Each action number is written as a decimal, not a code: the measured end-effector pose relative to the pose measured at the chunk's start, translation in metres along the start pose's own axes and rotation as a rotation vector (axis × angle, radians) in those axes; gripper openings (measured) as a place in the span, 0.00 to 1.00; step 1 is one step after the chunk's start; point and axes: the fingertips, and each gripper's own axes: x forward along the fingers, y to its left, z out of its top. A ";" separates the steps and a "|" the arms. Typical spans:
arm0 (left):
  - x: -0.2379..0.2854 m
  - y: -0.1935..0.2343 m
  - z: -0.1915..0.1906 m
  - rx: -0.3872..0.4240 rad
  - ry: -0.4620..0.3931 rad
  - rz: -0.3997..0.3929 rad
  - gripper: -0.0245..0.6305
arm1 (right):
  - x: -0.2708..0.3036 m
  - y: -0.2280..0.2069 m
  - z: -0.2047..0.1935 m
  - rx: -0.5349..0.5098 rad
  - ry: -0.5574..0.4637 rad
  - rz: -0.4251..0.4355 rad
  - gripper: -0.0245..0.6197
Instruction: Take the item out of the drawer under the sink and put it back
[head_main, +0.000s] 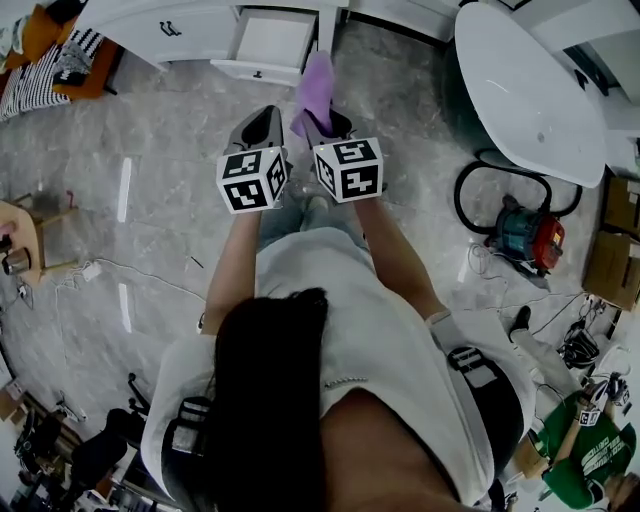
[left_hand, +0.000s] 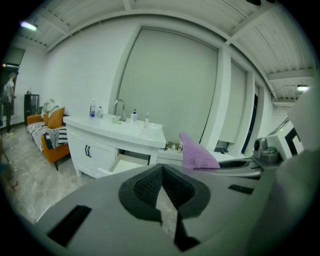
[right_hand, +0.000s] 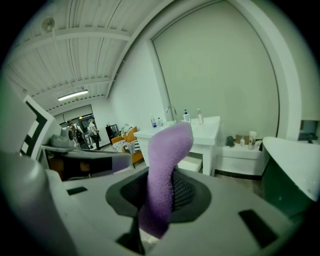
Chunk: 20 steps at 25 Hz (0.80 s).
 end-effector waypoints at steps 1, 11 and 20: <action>0.002 0.001 0.002 0.006 -0.004 0.003 0.04 | 0.002 -0.001 0.000 0.000 0.002 0.001 0.20; 0.049 0.036 0.016 0.003 -0.016 0.006 0.04 | 0.049 -0.020 0.023 -0.020 -0.009 -0.016 0.20; 0.111 0.084 0.054 -0.005 -0.009 -0.008 0.04 | 0.125 -0.033 0.062 -0.027 0.009 -0.019 0.20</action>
